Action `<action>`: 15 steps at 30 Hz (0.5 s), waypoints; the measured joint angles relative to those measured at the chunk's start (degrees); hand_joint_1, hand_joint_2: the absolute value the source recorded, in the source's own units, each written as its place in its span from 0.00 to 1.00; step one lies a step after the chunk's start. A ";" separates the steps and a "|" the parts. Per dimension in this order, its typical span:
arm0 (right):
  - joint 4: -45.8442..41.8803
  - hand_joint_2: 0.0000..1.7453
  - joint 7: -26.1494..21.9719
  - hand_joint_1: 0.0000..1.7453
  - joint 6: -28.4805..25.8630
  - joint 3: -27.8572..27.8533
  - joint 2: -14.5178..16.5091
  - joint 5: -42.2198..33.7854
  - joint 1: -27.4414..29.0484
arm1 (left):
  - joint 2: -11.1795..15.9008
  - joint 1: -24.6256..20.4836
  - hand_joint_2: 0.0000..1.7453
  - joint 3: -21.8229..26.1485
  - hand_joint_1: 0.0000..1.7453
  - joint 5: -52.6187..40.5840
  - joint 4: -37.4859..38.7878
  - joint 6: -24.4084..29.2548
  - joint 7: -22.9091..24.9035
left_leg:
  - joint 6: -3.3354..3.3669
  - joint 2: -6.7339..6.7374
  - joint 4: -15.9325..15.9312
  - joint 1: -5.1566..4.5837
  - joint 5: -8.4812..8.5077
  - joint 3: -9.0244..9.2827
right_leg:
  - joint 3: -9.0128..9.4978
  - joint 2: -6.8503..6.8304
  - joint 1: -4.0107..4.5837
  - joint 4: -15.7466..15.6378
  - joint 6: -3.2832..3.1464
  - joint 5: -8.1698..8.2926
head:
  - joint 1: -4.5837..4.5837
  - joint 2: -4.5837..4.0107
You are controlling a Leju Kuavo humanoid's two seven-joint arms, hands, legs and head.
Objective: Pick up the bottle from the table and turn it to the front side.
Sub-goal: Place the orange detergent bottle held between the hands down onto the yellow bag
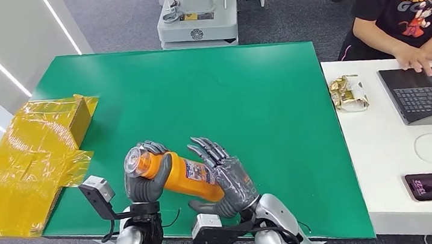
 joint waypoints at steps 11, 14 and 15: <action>-8.89 1.00 -2.80 0.00 -5.74 0.10 0.28 -8.49 2.30 | 1.72 -0.65 1.00 0.00 1.00 -1.44 -1.56 4.79 -2.10 | 0.00 0.00 0.00 0.00 0.00 0.00 | 0.00 0.00 0.00 0.00 0.00 0.00 | 0.00 0.00; -10.39 1.00 -2.96 0.00 -6.49 0.21 0.28 -11.54 2.82 | 2.41 -0.92 1.00 0.02 1.00 -3.79 -2.68 6.69 -2.53 | 0.00 0.00 -0.01 0.00 0.00 0.00 | 0.00 0.00 0.00 0.01 0.00 0.00 | -0.01 0.00; -10.77 1.00 -2.89 0.00 -6.85 0.22 0.29 -13.31 3.01 | 2.72 -0.94 1.00 0.07 1.00 -5.11 -3.15 7.72 -2.77 | 0.00 0.00 -0.01 0.00 0.00 0.00 | 0.00 0.00 0.00 0.01 0.00 0.00 | 0.00 0.00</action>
